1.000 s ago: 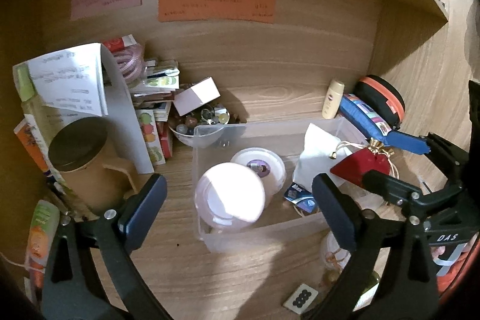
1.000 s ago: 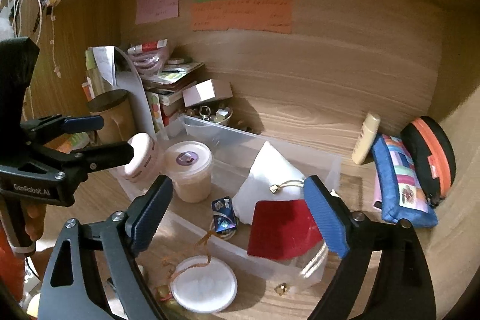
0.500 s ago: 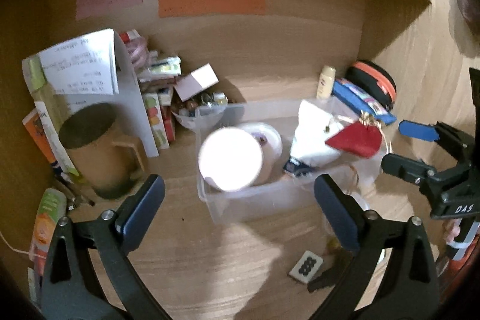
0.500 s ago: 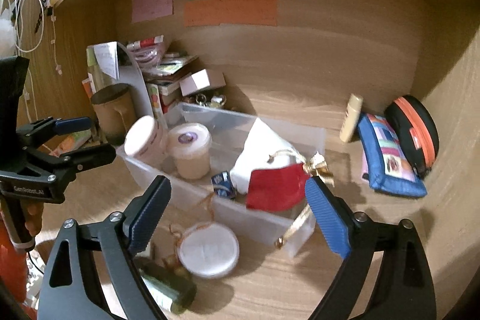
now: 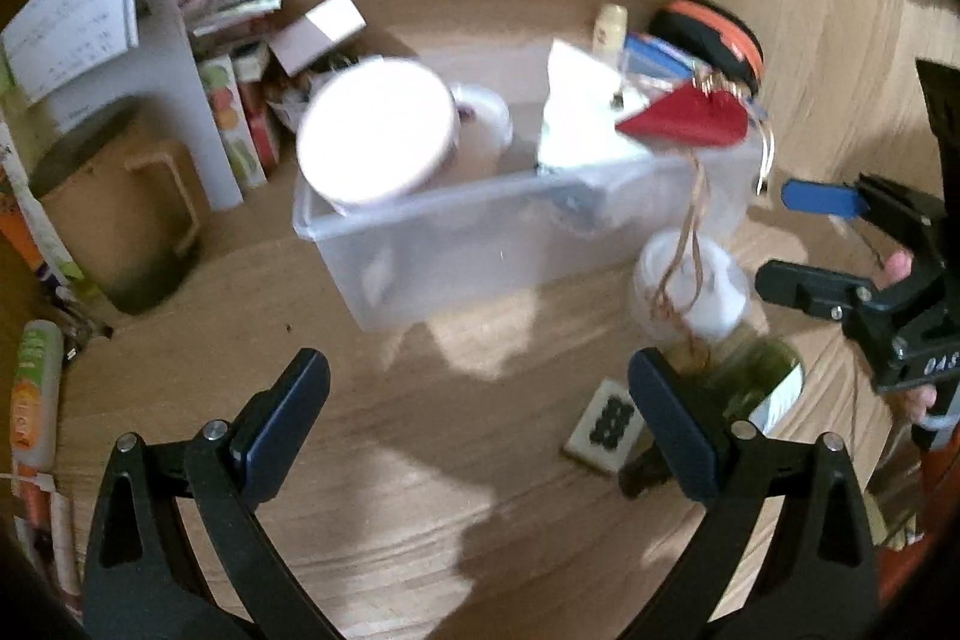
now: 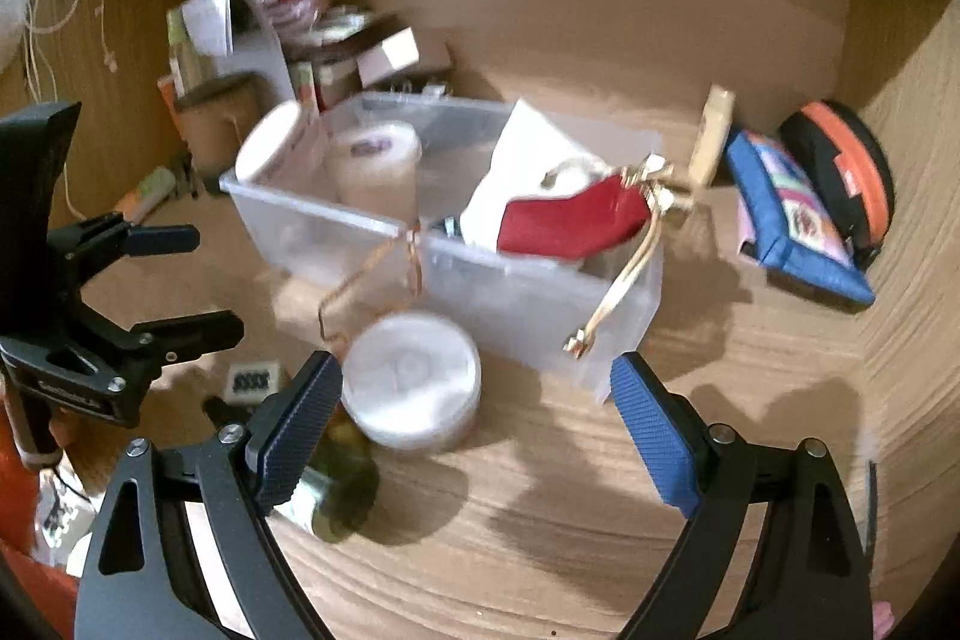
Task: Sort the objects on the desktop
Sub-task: 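Move the left tool to the domino tile while the right tool approaches the white round container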
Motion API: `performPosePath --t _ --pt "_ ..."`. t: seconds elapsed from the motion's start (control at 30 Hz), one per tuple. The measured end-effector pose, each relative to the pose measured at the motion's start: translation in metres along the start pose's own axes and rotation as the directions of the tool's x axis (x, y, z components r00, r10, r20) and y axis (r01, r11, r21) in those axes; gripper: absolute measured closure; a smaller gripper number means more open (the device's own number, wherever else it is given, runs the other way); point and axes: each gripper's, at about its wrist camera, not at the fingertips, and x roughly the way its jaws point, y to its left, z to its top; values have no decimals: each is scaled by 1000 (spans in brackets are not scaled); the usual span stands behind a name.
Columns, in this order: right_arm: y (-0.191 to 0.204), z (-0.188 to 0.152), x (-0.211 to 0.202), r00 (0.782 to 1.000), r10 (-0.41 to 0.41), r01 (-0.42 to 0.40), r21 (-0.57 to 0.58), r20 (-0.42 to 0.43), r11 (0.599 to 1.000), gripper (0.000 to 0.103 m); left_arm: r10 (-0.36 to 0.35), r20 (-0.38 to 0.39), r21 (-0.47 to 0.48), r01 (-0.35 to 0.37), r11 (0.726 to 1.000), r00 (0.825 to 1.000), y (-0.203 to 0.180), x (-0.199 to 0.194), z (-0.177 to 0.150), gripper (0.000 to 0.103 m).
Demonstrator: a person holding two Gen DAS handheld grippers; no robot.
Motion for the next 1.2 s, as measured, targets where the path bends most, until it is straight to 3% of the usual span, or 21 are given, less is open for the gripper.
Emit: performPosePath --t 0.4,0.67,0.73,0.8,1.2 --pt "1 -12 26 991 67 -73 -45 -120 996 13 -49 -79 56 54 997 996 -14 13 -13 2" --pt "4 -11 38 985 98 -109 -70 -139 992 13 -19 -88 74 26 997 996 -18 18 -14 3" --pt "4 -10 40 984 115 -125 -65 -139 990 13 -27 -89 77 34 996 996 -19 18 -14 8" --pt "5 -9 41 982 124 -134 -63 -139 989 15 -36 -98 73 43 996 995 -19 19 -13 21" --pt "7 -2 52 975 170 -174 -18 -144 984 24 -28 -93 45 33 998 995 -13 18 -14 42"
